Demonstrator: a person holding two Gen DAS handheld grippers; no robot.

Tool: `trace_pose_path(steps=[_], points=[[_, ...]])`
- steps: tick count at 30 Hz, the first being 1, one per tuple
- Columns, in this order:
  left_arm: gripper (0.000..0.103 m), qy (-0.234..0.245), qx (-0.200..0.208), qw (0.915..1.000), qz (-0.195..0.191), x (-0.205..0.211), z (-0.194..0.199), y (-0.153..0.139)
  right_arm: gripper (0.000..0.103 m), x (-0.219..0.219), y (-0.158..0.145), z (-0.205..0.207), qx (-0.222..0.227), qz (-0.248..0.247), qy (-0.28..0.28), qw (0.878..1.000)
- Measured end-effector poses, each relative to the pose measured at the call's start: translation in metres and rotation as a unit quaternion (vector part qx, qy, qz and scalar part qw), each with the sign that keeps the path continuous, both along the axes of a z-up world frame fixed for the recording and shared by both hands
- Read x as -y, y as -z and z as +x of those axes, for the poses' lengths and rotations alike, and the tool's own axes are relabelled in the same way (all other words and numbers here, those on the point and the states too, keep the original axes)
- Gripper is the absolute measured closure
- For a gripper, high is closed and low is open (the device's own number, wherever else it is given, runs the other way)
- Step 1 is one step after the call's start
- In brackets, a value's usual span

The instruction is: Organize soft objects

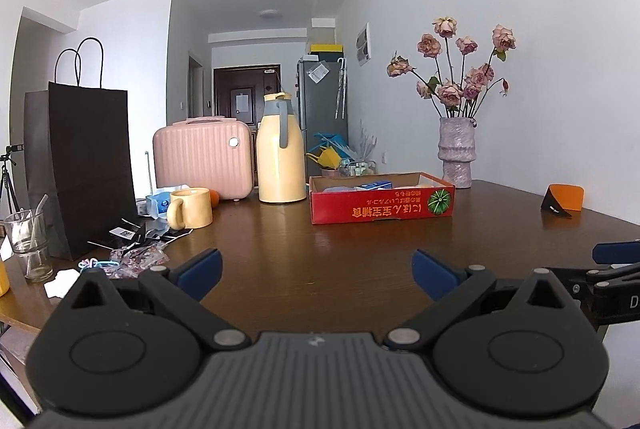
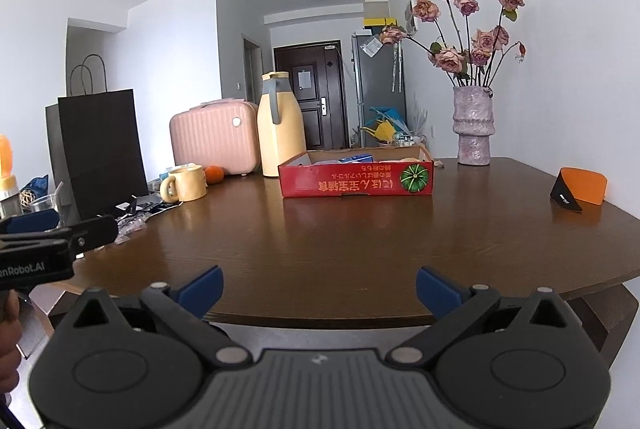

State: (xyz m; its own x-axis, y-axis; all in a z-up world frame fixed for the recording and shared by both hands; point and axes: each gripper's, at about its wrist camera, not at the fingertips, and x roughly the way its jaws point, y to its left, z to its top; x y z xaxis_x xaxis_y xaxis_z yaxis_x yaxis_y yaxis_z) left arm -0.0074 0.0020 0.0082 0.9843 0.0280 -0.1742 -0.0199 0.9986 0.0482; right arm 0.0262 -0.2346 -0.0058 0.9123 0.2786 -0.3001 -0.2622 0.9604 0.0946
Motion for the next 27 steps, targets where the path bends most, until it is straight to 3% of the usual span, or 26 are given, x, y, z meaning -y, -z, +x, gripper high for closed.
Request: trace_pose_path(steps=[27], points=[[0.000, 0.005, -0.007, 0.9999, -0.007, -0.0046, 0.0020, 0.0002, 0.000, 0.0001, 0.0007, 0.0000, 0.003, 0.004, 0.001, 1.000]])
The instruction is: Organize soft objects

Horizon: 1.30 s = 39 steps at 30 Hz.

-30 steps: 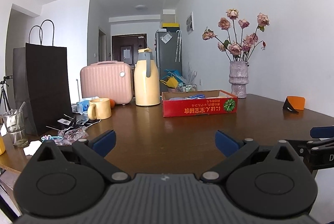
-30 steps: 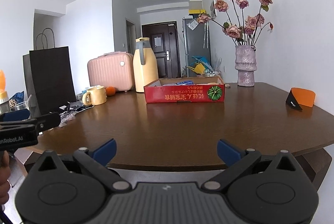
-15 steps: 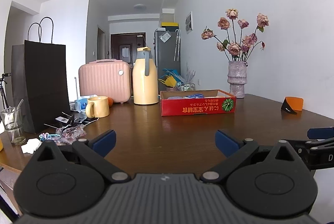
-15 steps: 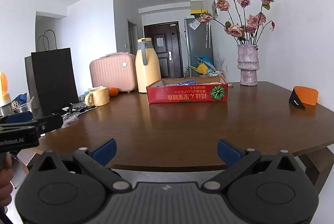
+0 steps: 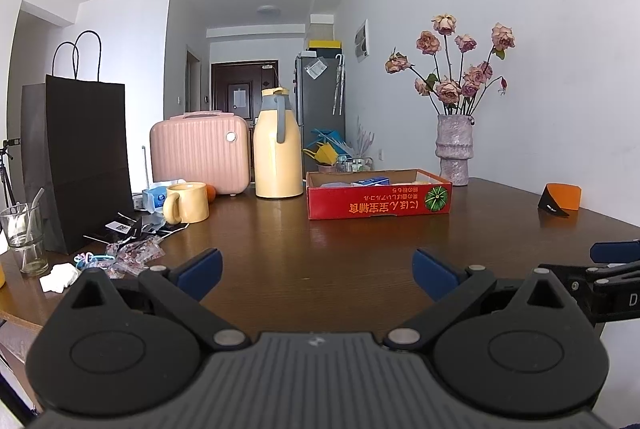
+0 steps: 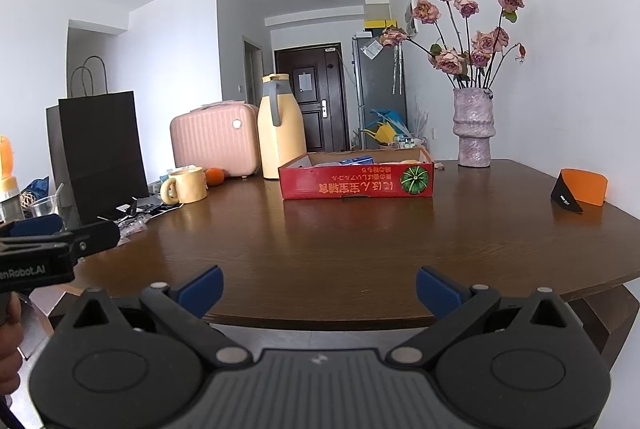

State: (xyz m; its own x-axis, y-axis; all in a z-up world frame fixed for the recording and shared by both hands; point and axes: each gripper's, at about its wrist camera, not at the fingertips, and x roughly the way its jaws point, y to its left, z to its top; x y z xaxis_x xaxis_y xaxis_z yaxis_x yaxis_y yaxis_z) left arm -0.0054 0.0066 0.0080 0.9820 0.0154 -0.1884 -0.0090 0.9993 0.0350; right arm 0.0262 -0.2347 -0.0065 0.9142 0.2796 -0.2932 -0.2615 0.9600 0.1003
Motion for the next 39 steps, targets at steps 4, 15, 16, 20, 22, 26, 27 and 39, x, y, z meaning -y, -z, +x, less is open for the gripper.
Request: trace_pose_path(steps=[4, 15, 16, 20, 22, 26, 27, 39], points=[[0.000, 0.000, 0.000, 1.0000, 0.000, -0.0001, 0.0008, 0.0002, 0.000, 0.0004, 0.0005, 0.0005, -0.002, 0.000, -0.001, 1.000], [0.000, 0.004, -0.002, 1.0000, 0.001, -0.0003, 0.0023, 0.0014, 0.000, 0.0011, 0.0004, 0.0015, -0.002, 0.001, 0.000, 1.000], [0.000, 0.005, -0.003, 1.0000, 0.001, -0.0004, 0.0022, 0.0016, 0.000, 0.0012, 0.0004, 0.0015, -0.002, 0.001, -0.001, 1.000], [0.000, 0.004, -0.004, 1.0000, 0.000, -0.0020, 0.0024, 0.0022, 0.000, 0.0017, 0.0003, 0.0015, -0.002, 0.000, -0.001, 1.000], [0.000, 0.005, -0.004, 1.0000, 0.001, -0.0019, 0.0023, 0.0026, 0.000, 0.0019, 0.0003, 0.0015, -0.001, 0.000, -0.001, 1.000], [0.000, 0.005, -0.004, 1.0000, 0.001, -0.0019, 0.0021, 0.0029, 0.000, 0.0024, 0.0004, 0.0014, -0.002, 0.000, 0.000, 1.000], [0.000, 0.005, -0.004, 1.0000, 0.001, -0.0019, 0.0021, 0.0029, 0.000, 0.0022, 0.0003, 0.0014, -0.002, 0.000, -0.001, 1.000], [0.000, 0.010, -0.003, 0.9999, 0.001, -0.0033, 0.0014, 0.0028, 0.000, 0.0027, 0.0008, 0.0018, -0.002, 0.001, -0.001, 1.000]])
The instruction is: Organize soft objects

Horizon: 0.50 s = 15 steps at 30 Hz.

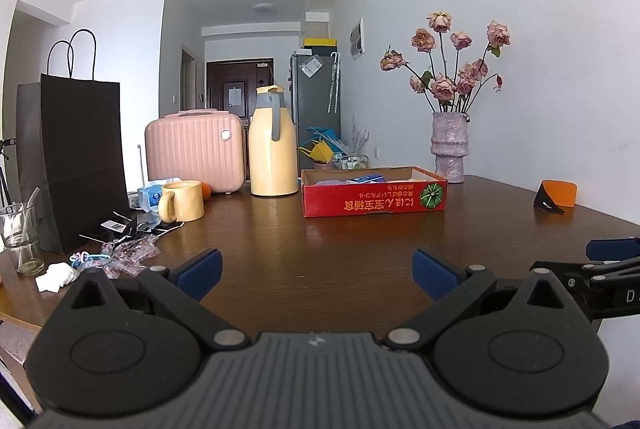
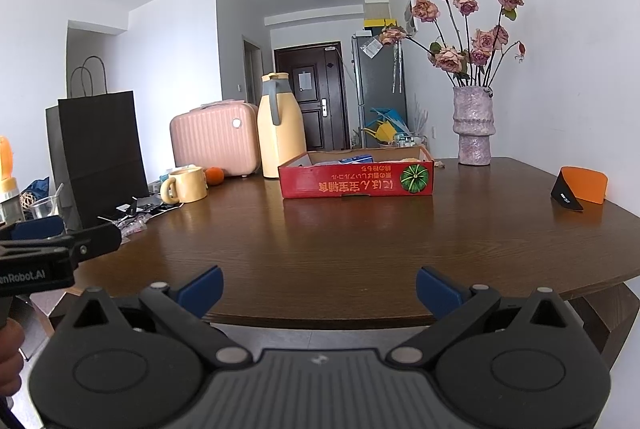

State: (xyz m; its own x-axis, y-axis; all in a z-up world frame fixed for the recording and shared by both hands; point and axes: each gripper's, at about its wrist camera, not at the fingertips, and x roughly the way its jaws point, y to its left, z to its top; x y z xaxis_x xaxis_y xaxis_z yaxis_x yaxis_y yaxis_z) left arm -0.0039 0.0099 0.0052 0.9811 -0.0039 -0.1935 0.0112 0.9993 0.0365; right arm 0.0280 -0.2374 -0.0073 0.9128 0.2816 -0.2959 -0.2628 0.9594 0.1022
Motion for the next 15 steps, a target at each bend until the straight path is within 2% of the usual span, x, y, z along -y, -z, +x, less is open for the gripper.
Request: trace_pose_path(steps=[15], points=[[0.000, 0.002, -0.001, 1.0000, 0.000, -0.0009, 0.0005, 0.0005, 0.000, -0.0018, 0.0006, 0.0005, 0.000, -0.001, 0.000, 1.000]])
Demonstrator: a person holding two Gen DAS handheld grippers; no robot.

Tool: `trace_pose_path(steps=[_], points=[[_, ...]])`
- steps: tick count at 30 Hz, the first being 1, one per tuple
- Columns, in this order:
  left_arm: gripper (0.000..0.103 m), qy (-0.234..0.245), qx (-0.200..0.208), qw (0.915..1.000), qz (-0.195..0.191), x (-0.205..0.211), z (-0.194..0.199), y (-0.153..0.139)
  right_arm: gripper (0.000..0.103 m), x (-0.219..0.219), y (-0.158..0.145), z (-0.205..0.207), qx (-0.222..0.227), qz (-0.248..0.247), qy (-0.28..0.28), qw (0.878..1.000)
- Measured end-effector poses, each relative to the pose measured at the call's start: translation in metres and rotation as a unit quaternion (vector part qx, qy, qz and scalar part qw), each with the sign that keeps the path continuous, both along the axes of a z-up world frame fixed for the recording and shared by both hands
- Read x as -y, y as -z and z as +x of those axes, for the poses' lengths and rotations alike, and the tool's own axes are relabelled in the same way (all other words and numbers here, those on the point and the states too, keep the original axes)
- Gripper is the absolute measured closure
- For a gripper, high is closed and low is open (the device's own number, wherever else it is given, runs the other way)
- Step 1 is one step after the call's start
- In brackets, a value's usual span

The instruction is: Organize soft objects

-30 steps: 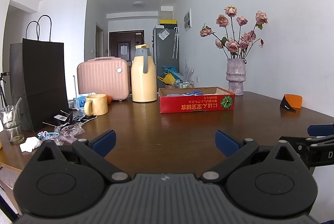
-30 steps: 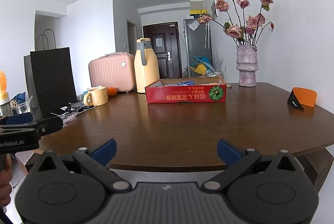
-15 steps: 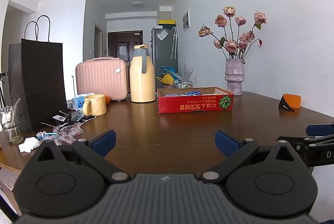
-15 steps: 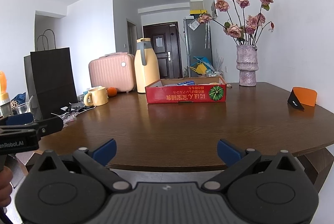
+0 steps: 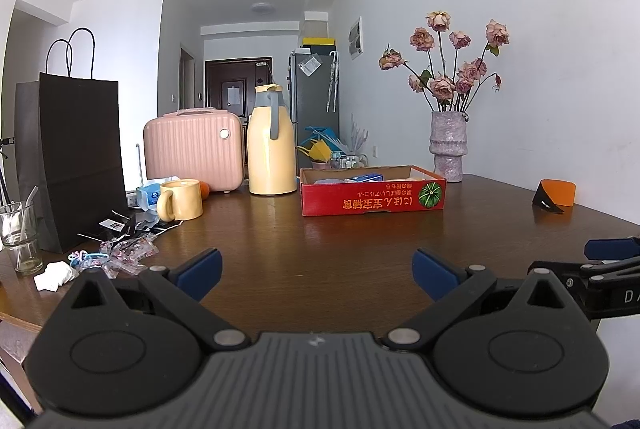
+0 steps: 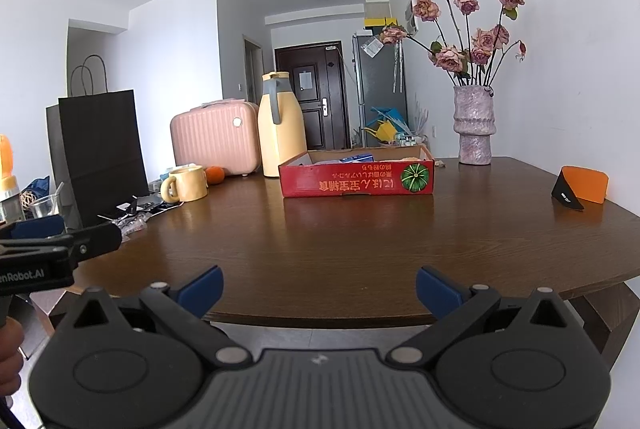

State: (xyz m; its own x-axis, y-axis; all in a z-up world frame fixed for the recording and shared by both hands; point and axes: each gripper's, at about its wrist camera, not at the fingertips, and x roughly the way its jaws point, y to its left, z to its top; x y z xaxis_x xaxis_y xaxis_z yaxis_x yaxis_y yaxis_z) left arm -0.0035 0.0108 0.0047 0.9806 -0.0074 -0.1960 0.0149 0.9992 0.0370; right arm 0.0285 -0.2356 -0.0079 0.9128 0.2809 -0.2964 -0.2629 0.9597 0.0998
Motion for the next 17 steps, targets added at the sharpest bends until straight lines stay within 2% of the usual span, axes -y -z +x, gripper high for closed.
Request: trace_pose_path(steps=[17], points=[[0.000, 0.001, 0.001, 1.0000, 0.001, 0.0006, -0.0009, 0.0005, 0.000, -0.0011, 0.0007, 0.0003, -0.001, 0.000, 0.000, 1.000]])
